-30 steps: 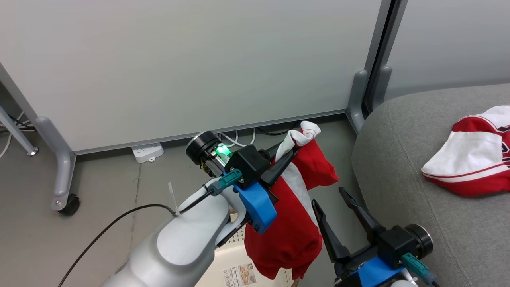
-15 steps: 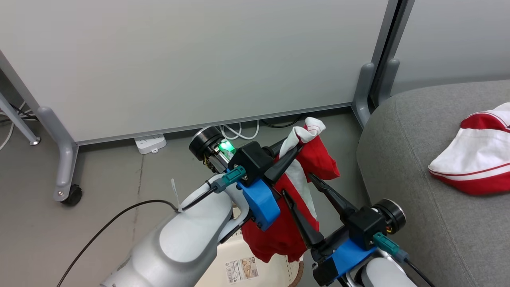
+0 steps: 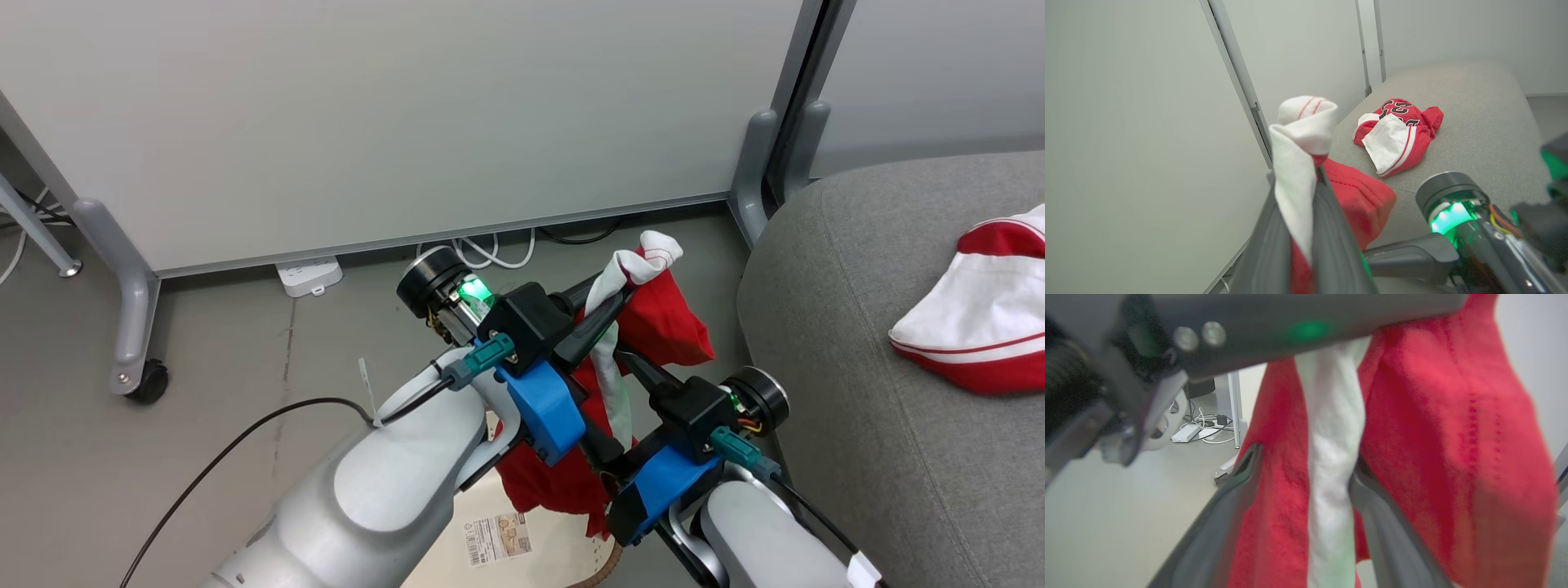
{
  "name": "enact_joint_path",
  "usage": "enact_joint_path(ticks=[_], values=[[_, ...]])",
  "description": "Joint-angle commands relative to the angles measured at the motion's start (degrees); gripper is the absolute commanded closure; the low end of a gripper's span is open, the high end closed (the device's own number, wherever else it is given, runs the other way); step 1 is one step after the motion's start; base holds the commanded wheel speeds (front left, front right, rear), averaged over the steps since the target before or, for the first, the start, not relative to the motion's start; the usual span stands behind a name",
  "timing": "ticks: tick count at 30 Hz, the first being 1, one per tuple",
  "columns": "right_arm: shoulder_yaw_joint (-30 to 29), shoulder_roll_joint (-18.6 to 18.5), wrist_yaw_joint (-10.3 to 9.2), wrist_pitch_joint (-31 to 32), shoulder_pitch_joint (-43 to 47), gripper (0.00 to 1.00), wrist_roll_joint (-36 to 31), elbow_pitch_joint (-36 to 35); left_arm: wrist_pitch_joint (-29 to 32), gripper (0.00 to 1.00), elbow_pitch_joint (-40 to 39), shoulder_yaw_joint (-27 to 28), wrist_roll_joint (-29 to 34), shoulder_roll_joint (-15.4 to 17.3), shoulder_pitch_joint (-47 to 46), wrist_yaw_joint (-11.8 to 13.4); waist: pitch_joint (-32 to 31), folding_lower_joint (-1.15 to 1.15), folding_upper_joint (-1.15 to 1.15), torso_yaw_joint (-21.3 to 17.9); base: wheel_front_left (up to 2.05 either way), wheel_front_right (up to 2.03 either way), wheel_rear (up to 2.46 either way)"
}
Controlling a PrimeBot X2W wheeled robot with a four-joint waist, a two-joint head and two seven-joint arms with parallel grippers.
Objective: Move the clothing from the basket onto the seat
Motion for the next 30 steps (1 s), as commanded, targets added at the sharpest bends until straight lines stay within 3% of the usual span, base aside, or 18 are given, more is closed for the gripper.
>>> enact_joint_path(ticks=[1, 7, 9, 30], values=[[0.4, 0.47, -0.04, 0.0, -1.37, 0.0, 0.09, 0.92, -0.23, 1.0, -0.35, -0.08, 0.05, -0.09, -0.69, -0.17, 0.16, -0.01, 0.0, 0.1, 0.0, 0.0, 0.0], [0.76, 1.03, -0.04, 0.0, -2.99, 0.0, 0.66, 4.48, -0.23, 1.0, -0.42, 0.16, 0.07, -0.23, -0.89, -0.2, 0.46, -0.01, 0.0, 0.23, 0.0, 0.0, 0.0], [0.75, 1.13, -0.03, 0.01, -3.03, 1.0, 1.47, 5.68, -0.23, 1.0, -0.32, 0.24, 0.07, -0.24, -0.86, -0.21, 0.4, -0.01, 0.0, 0.26, 0.0, 0.0, 0.0], [1.41, 1.33, -0.04, 0.0, -3.07, 1.0, 2.44, 6.3, -0.23, 1.0, 0.02, 0.48, 0.51, -0.43, -0.33, -0.29, 0.18, -0.01, 0.0, 0.13, 0.0, 0.0, 0.0]])
